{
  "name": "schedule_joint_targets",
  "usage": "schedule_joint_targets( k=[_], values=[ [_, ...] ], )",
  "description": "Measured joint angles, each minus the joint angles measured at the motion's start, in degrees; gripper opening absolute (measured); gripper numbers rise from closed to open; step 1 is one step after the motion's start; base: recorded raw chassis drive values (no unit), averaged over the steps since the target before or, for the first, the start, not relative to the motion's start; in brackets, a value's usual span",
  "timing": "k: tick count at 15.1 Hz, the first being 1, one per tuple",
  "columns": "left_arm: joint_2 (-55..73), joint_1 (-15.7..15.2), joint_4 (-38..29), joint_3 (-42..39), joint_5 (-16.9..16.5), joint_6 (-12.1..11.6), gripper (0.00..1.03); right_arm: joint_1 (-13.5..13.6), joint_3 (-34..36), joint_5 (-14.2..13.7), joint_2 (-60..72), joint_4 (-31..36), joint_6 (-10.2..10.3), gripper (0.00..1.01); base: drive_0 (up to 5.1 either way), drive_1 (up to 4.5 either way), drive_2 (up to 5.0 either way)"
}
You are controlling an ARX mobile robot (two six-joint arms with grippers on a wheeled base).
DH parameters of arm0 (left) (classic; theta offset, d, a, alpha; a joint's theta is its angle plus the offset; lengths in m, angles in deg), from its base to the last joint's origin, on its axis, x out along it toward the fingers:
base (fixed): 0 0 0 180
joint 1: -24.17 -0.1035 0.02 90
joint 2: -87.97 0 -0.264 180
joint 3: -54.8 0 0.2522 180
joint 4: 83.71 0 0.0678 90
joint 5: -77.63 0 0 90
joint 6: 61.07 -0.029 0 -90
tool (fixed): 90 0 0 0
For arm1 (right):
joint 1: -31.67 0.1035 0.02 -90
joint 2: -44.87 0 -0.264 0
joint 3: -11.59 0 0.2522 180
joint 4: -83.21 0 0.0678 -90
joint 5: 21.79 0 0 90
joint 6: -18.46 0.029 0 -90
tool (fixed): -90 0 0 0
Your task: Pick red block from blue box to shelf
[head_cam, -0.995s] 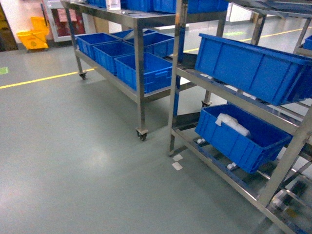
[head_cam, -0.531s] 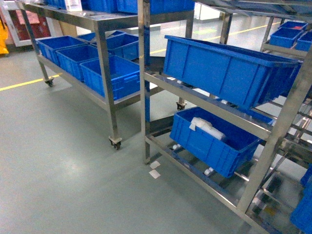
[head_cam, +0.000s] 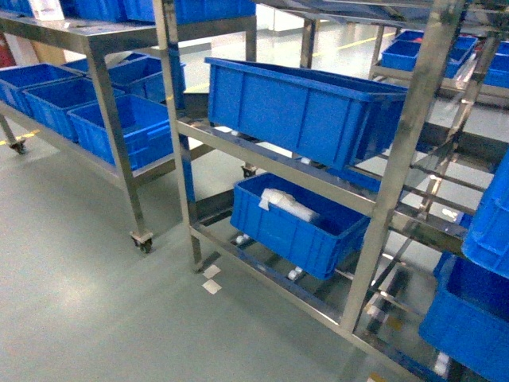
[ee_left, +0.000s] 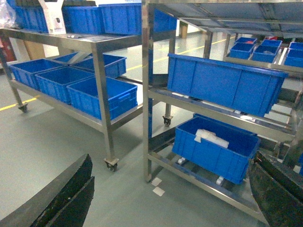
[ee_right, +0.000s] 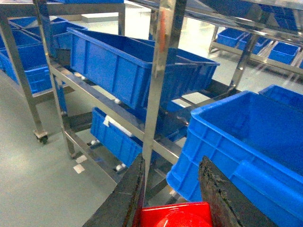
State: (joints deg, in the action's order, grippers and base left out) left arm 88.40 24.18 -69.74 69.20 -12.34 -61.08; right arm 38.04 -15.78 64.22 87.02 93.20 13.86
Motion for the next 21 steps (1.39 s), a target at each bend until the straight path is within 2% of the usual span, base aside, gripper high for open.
schedule_joint_targets(
  k=[8, 18, 21],
  values=[
    [0.0, 0.0, 0.0, 0.0, -0.02, 0.0, 0.98, 0.0, 0.02, 0.0, -0.02, -0.02, 0.0, 0.27, -1.6, -1.47, -1.7],
    [0.0, 0.0, -0.04, 0.0, 0.02, 0.0, 0.98, 0.0, 0.02, 0.0, -0.26, -0.02, 0.0, 0.27, -1.7, 2.51, -6.0],
    [0.0, 0.02, -0.31, 0.0, 0.0, 0.0, 0.98, -0.02, 0.02, -0.02, -0.11, 0.22, 0.0, 0.27, -1.4, -1.44, -1.4]
  ],
)
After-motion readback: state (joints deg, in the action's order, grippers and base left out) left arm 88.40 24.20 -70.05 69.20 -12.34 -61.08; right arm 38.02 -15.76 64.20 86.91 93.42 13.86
